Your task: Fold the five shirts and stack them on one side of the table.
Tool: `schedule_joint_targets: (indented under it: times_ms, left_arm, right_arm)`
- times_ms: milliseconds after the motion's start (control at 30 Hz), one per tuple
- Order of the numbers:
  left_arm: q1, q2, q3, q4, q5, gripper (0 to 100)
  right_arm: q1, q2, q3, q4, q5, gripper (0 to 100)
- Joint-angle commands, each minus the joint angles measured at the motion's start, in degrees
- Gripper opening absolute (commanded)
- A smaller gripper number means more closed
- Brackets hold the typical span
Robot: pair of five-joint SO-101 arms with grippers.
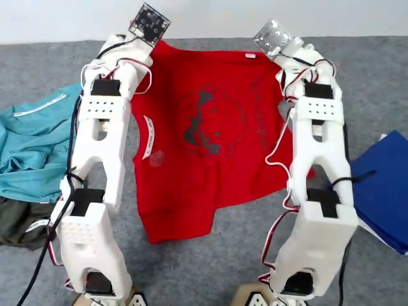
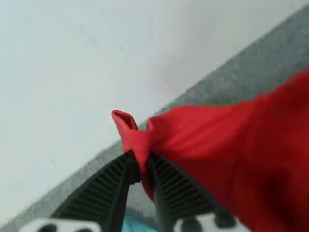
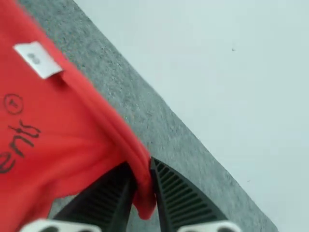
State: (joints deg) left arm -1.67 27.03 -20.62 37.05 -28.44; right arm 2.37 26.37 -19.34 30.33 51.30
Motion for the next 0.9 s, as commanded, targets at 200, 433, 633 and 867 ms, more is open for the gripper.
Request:
schedule_joint_targets:
  times_ms: [200, 433, 633, 867]
  left_arm:
    - [-1.6, -3.9, -5.8, 10.5, -0.9, 0]
    - [-2.2, -4.0, -8.9, 16.6, -0.9, 5]
    - [-3.4, -6.1, -12.5, 21.5, 1.8, 11]
    - [-2.9, -6.1, -13.0, 30.9, 1.7, 12]
  right_arm:
    - [-0.1, 1.7, -6.9, 0.2, 1.0, 1.4]
    - [-0.1, 1.5, -7.0, 6.7, 1.0, 11.6]
    - [0.0, -2.9, -7.1, 13.9, 0.8, 18.2]
    - [0.0, -5.1, -7.0, 24.3, 0.7, 18.4]
